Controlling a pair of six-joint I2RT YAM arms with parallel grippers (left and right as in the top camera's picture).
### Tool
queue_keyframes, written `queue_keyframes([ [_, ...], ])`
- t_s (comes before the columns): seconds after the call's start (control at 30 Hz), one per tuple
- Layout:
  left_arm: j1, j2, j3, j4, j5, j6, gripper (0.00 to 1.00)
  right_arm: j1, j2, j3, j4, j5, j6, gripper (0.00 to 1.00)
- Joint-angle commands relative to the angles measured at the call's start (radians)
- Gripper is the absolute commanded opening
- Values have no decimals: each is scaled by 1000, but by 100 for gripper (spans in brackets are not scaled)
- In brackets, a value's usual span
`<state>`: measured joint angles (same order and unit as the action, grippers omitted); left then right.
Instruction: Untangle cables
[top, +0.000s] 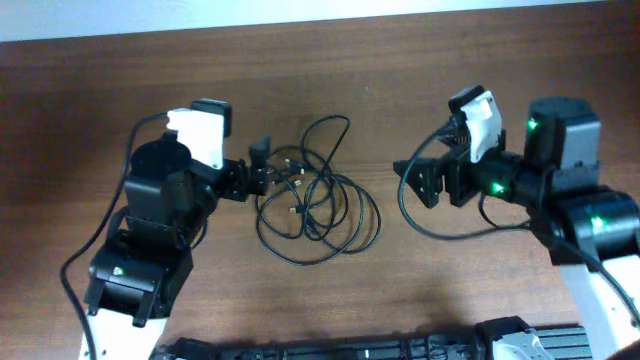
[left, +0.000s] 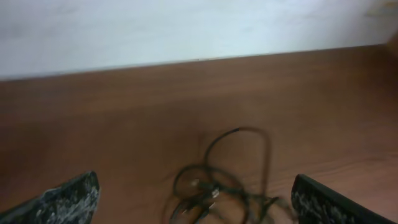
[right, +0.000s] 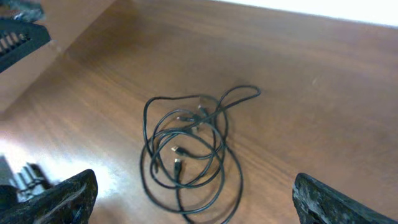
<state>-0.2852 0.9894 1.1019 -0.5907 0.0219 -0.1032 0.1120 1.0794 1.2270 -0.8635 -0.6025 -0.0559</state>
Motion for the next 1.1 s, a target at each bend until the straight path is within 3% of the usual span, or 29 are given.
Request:
queue_keyframes([
  [0.0,92,0,7,-54,-29,-42,99,-1,92,11,-1,-31,127,99],
  [0.5,153,0,7,-138,-29,-38,99,66,515,11,54,-222,172,99],
  [0.73,153,0,7,-154,-30,-38,99,189,606,11,335,-174,433,99],
  [0.97,153,0,6,-184,-30,-38,99,267,713,11,469,-103,606,93],
  [1.0,153,0,6,-190,-30,-38,99,274,727,11,488,-103,616,89],
  [1.07,153,0,6,-193,-30,-38,99,281,743,11,521,-100,615,59],
])
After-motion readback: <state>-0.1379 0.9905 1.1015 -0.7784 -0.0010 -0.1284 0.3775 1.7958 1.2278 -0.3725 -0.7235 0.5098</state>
